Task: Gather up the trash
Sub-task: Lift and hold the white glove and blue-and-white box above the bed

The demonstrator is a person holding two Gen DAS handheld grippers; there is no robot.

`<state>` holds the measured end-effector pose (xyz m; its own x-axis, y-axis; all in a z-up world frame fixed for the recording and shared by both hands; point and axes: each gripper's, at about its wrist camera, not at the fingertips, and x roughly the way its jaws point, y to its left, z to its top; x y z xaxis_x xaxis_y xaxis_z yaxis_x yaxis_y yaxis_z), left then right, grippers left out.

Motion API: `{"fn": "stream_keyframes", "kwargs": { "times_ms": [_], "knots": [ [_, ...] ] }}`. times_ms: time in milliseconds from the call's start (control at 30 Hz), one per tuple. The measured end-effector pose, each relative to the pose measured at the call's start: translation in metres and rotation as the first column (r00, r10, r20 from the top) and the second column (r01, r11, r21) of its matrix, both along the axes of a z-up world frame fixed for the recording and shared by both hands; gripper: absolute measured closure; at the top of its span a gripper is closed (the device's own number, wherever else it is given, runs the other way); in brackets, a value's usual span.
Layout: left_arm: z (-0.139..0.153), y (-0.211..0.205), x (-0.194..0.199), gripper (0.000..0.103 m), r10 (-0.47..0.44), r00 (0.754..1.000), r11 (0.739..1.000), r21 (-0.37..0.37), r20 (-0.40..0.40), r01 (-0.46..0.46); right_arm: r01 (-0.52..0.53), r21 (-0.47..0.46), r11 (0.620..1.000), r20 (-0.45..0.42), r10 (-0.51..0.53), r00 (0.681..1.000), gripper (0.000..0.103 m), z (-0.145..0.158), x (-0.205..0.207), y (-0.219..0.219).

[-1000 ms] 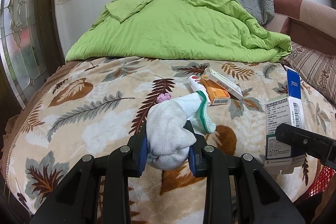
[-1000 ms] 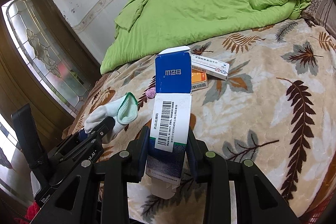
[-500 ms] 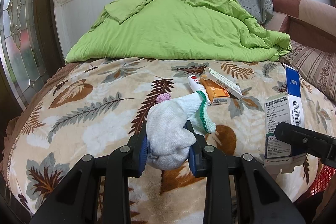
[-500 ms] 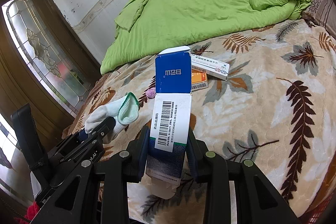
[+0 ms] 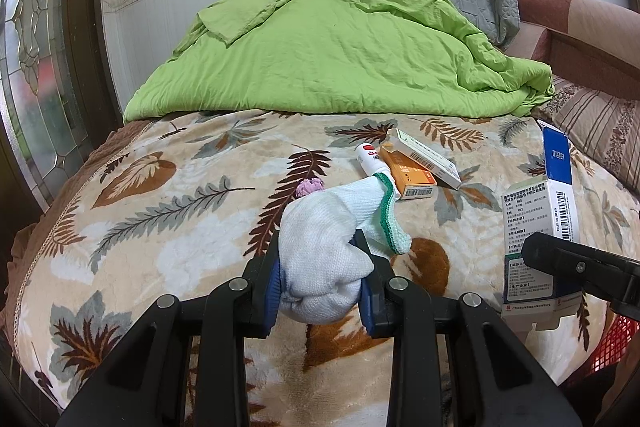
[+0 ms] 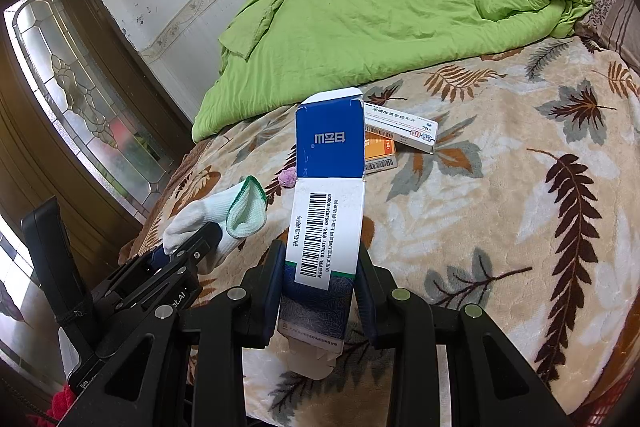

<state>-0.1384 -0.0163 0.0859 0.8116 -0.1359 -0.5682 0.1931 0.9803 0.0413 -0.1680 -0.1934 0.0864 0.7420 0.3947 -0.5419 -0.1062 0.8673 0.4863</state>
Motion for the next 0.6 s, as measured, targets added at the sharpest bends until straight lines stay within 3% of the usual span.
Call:
{"fn": "stream_keyframes", "kwargs": {
  "times_ms": [600],
  "knots": [
    [0.0003, -0.0014, -0.001, 0.073, -0.001, 1.0, 1.0, 0.003, 0.002, 0.001, -0.002, 0.003, 1.0, 0.0, 0.002, 1.0, 0.068, -0.0001, 0.0004, 0.0]
  ]
}}
